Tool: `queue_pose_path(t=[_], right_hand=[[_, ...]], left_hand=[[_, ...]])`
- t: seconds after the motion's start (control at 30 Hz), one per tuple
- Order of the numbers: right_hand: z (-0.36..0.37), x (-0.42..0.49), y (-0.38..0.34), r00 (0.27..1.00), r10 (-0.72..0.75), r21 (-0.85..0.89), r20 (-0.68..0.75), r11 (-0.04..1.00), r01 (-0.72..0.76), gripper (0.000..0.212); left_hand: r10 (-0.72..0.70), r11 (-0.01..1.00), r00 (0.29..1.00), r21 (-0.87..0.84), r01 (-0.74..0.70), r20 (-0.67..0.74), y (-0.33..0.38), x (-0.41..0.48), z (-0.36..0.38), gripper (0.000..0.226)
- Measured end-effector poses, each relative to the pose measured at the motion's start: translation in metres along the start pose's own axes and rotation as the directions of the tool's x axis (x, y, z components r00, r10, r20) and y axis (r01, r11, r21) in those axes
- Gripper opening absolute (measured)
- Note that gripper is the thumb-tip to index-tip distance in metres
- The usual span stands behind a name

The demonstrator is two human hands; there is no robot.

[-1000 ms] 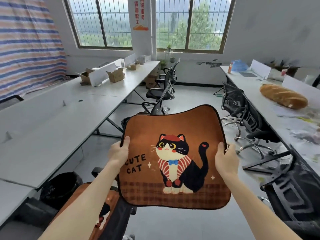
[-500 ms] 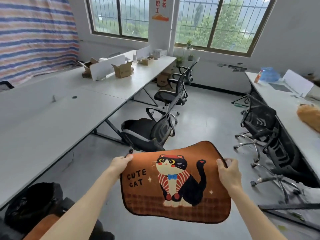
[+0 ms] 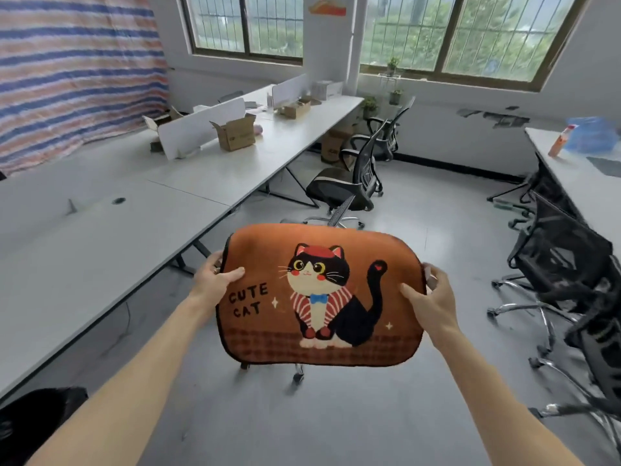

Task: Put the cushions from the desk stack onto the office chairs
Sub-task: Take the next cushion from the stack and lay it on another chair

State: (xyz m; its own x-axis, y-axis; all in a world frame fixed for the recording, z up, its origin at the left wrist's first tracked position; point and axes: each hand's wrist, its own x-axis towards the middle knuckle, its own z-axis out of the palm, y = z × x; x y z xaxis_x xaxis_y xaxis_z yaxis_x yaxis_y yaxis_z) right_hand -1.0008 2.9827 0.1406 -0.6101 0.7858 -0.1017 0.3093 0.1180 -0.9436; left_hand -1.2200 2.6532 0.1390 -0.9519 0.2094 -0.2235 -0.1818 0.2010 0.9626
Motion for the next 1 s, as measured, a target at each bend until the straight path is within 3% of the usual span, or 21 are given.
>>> queue_pose_path(t=[0.1, 0.17, 0.27, 0.37, 0.4, 0.47, 0.53, 0.6, 0.67, 0.77, 1.0], right_hand=[[0.014, 0.07, -0.016, 0.997, -0.068, -0.114, 0.029, 0.991, 0.071, 0.055], [0.024, 0.109, -0.029, 0.992, -0.105, -0.174, 0.063, 0.978, 0.115, 0.04], [0.048, 0.162, -0.054, 0.97, -0.211, -0.245, 0.12, 0.941, 0.235, 0.013], [0.075, 0.208, -0.081, 0.961, -0.15, -0.214, 0.232, 0.956, 0.2, 0.012], [0.087, 0.225, -0.09, 0.938, -0.072, -0.143, 0.339, 0.982, 0.127, 0.017], [0.109, 0.249, -0.1, 0.808, 0.089, -0.1, 0.582, 0.994, -0.037, 0.027], [0.139, 0.274, -0.104, 0.748, 0.096, -0.19, 0.656, 0.981, 0.04, 0.031], [0.174, 0.297, -0.11, 0.782, -0.015, -0.275, 0.623, 0.932, 0.238, 0.03], [0.205, 0.314, -0.122, 0.785, -0.12, -0.334, 0.607, 0.858, 0.39, 0.026], [0.246, 0.344, -0.129, 0.787, -0.136, -0.369, 0.601, 0.826, 0.425, 0.027], [0.318, 0.421, -0.129, 0.755, -0.051, -0.437, 0.654, 0.789, 0.432, 0.029]], left_hand=[[0.057, 0.986, 0.986, 0.165, -0.031, -0.155, 0.015, 0.033, 0.029, 0.057], [0.116, 0.963, 0.97, 0.262, -0.058, -0.212, 0.021, 0.046, 0.046, 0.057], [0.113, 0.968, 0.934, 0.25, -0.027, -0.338, 0.035, 0.066, 0.06, 0.046], [0.072, 0.983, 0.882, 0.185, 0.017, -0.466, 0.042, 0.089, 0.057, 0.043], [0.055, 0.99, 0.856, 0.142, 0.021, -0.514, 0.044, 0.101, 0.054, 0.042], [0.024, 0.996, 0.817, 0.086, 0.032, -0.576, 0.044, 0.12, 0.047, 0.042], [-0.001, 0.992, 0.798, 0.102, 0.078, -0.603, 0.039, 0.143, 0.04, 0.04], [-0.103, 0.987, 0.821, 0.046, 0.155, -0.562, 0.032, 0.167, 0.032, 0.043], [-0.301, 0.953, 0.869, -0.149, 0.263, -0.393, 0.023, 0.194, 0.027, 0.049], [-0.485, 0.869, 0.862, -0.195, 0.455, -0.148, 0.01, 0.223, 0.037, 0.03], [-0.666, 0.737, 0.739, -0.235, 0.633, -0.098, -0.027, 0.283, 0.066, 0.014]])
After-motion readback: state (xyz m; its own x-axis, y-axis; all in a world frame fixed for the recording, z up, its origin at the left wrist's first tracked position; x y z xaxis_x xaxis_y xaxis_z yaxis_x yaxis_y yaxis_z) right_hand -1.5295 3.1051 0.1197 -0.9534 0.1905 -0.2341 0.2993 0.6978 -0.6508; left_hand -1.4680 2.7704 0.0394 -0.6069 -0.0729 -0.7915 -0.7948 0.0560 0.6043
